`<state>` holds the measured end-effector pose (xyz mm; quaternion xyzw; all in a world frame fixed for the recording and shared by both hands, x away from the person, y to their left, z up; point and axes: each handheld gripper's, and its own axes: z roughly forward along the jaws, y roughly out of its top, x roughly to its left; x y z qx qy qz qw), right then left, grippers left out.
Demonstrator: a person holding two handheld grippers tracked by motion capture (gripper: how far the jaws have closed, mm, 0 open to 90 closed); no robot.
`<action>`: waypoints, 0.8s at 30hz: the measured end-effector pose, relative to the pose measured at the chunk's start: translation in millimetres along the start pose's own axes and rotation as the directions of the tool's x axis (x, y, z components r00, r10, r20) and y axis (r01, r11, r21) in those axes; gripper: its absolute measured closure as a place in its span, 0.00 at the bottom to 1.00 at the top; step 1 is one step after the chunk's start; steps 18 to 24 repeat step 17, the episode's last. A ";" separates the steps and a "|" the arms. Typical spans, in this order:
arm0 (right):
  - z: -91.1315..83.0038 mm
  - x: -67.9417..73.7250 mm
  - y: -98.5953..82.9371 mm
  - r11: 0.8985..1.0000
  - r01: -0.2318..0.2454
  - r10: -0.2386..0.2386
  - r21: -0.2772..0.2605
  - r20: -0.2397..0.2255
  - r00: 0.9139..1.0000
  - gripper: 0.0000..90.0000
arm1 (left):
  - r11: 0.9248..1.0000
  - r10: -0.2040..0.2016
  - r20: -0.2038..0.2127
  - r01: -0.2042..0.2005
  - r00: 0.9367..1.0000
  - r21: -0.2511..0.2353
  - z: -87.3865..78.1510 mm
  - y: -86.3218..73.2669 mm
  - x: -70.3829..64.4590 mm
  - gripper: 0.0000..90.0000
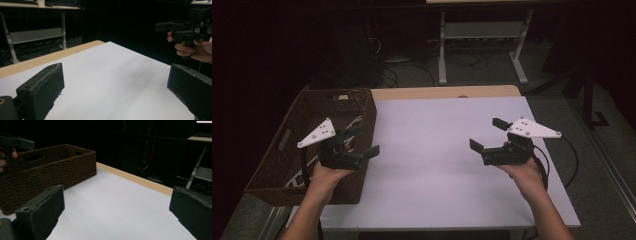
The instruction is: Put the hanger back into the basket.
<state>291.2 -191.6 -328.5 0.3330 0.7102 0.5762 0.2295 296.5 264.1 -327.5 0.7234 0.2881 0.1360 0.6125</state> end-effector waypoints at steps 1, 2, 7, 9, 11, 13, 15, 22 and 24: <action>0.7 0.2 0.4 1.000 0.003 -0.003 -0.004 -0.001 1.000 0.00 | 1.000 -0.002 0.003 0.001 1.000 0.001 0.7 -0.9 0.1 0.01; 1.1 0.7 0.7 1.000 0.000 0.000 -0.004 -0.003 1.000 0.00 | 1.000 -0.001 0.004 0.001 1.000 0.004 0.9 -1.4 0.1 0.01; 2.6 0.9 0.9 1.000 0.002 -0.002 -0.003 -0.005 1.000 0.00 | 1.000 -0.005 0.006 0.005 1.000 0.001 0.2 -1.9 -0.1 0.01; 3.0 0.8 0.5 1.000 0.003 -0.003 0.002 -0.005 1.000 0.00 | 1.000 -0.002 0.005 0.002 1.000 0.004 0.0 -2.5 0.5 0.01; 3.1 1.1 0.3 1.000 0.001 -0.001 0.003 -0.007 1.000 0.00 | 1.000 -0.003 0.006 0.003 1.000 0.003 -0.1 -2.7 0.5 0.01; 3.2 1.2 0.1 1.000 0.006 -0.006 0.005 -0.007 1.000 0.00 | 1.000 -0.003 0.006 0.003 1.000 0.001 -0.4 -2.8 0.7 0.01; 3.2 1.3 -0.2 1.000 0.006 -0.006 0.008 -0.008 1.000 0.00 | 1.000 -0.002 0.007 0.002 1.000 0.005 -0.4 -2.6 0.8 0.01; 3.5 1.1 -0.5 1.000 0.014 -0.014 0.011 -0.008 1.000 0.00 | 1.000 -0.003 0.009 0.003 1.000 0.007 -0.2 -2.5 0.8 0.01; 3.5 1.1 -0.5 1.000 0.014 -0.014 0.011 -0.008 1.000 0.00 | 1.000 -0.003 0.009 0.003 1.000 0.007 -0.2 -2.5 0.8 0.01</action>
